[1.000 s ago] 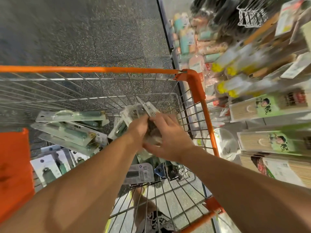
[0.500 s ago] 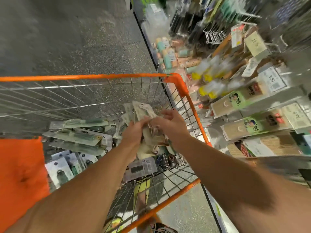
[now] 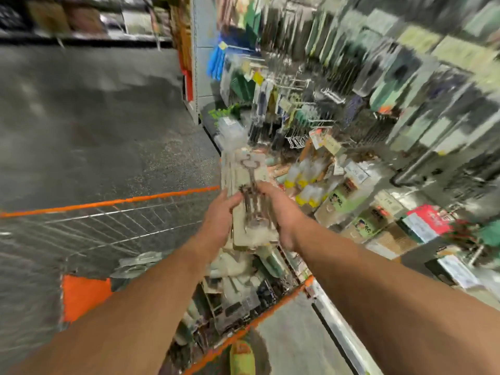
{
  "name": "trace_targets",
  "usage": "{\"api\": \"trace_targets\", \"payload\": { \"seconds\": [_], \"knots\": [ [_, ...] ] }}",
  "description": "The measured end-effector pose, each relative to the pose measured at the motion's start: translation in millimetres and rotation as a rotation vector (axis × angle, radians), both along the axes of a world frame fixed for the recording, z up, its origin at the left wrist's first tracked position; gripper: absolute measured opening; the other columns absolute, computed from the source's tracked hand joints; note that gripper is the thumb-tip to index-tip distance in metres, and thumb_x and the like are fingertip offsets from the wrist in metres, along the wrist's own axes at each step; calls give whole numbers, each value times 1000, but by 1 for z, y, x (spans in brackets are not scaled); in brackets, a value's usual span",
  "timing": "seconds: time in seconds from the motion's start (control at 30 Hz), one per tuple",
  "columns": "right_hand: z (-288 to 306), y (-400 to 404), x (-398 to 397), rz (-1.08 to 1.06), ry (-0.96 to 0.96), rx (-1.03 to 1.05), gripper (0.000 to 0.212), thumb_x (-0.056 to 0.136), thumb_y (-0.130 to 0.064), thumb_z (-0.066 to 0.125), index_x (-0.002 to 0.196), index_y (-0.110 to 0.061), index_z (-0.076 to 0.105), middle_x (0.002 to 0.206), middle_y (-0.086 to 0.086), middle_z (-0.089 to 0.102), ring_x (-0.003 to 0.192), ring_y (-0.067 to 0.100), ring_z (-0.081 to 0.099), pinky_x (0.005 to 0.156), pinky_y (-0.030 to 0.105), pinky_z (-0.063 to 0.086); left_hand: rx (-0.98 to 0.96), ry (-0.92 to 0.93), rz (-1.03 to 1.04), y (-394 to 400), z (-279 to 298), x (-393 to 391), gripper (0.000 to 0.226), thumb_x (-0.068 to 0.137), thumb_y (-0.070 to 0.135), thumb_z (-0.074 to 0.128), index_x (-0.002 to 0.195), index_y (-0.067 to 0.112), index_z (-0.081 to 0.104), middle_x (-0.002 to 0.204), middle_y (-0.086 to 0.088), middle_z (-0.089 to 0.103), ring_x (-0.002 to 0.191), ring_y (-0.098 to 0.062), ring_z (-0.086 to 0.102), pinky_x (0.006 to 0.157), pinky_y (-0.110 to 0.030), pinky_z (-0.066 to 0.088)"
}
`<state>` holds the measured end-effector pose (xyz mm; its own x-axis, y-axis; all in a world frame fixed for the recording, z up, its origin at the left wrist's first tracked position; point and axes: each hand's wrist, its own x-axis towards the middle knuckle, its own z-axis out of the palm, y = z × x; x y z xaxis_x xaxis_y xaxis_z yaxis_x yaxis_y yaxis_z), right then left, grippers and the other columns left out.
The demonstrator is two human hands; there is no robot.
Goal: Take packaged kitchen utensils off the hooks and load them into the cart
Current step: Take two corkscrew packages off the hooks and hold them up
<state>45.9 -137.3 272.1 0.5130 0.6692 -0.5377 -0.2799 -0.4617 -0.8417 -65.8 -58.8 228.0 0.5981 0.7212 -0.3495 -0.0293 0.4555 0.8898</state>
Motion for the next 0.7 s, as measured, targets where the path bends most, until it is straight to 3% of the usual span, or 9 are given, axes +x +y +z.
{"api": "trace_targets", "payload": {
  "seconds": [0.07,0.13,0.2,0.27,0.33,0.4,0.43,0.57,0.7],
  "knots": [
    [32,-14,-2,-39,17,84,35,102,-42,55,108,-12,72,90,10,78,55,15,71,43,21,51,69,-17,2,-9,35,6,35,98,27,63,132,19,65,120,-11,75,113,-33,71,107,-55,52],
    [63,-29,-2,-98,11,151,32,99,-44,58,98,-16,73,79,5,77,62,19,73,57,29,60,111,-45,-32,-24,68,15,64,80,61,66,132,23,69,125,-8,75,118,-33,69,109,-57,50],
    [95,-47,-2,-174,-90,170,47,87,-59,64,109,-18,75,97,5,79,90,26,75,87,45,60,166,-22,-98,-48,106,23,62,85,80,47,114,33,74,112,4,76,110,-22,70,105,-46,52],
    [119,-69,7,-267,-226,205,68,71,-70,66,121,-24,70,115,6,75,107,31,70,101,56,53,248,-42,-131,-75,143,32,47,107,63,30,96,42,70,102,14,70,107,-16,66,103,-38,49],
    [151,-101,11,-351,-313,257,63,75,-66,63,121,-23,63,118,8,71,109,32,68,100,55,53,360,-83,-170,-102,173,42,45,109,56,30,114,42,72,122,8,71,125,-20,62,116,-46,43],
    [183,-143,12,-437,-399,281,40,93,-53,56,117,-21,57,119,8,68,111,29,65,98,47,53,442,-144,-186,-130,194,59,65,97,69,37,146,31,60,148,4,60,140,-19,53,123,-48,36],
    [197,-165,14,-473,-428,290,33,99,-47,53,118,-20,56,119,7,67,112,27,64,94,42,53,475,-161,-206,-145,204,67,74,91,73,39,149,30,57,151,4,58,140,-19,52,122,-48,36],
    [241,-255,19,-591,-594,293,26,102,-46,50,118,-27,56,111,-1,68,107,24,66,97,45,54,547,-266,-289,-217,243,92,66,103,65,42,152,23,53,157,2,53,146,-21,46,124,-42,31],
    [267,-341,17,-739,-703,250,49,99,-57,48,135,-23,49,119,-2,66,110,19,64,99,41,51,618,-356,-459,-291,274,109,74,96,76,44,138,18,61,142,2,64,136,-23,57,115,-43,42]
  ]
}}
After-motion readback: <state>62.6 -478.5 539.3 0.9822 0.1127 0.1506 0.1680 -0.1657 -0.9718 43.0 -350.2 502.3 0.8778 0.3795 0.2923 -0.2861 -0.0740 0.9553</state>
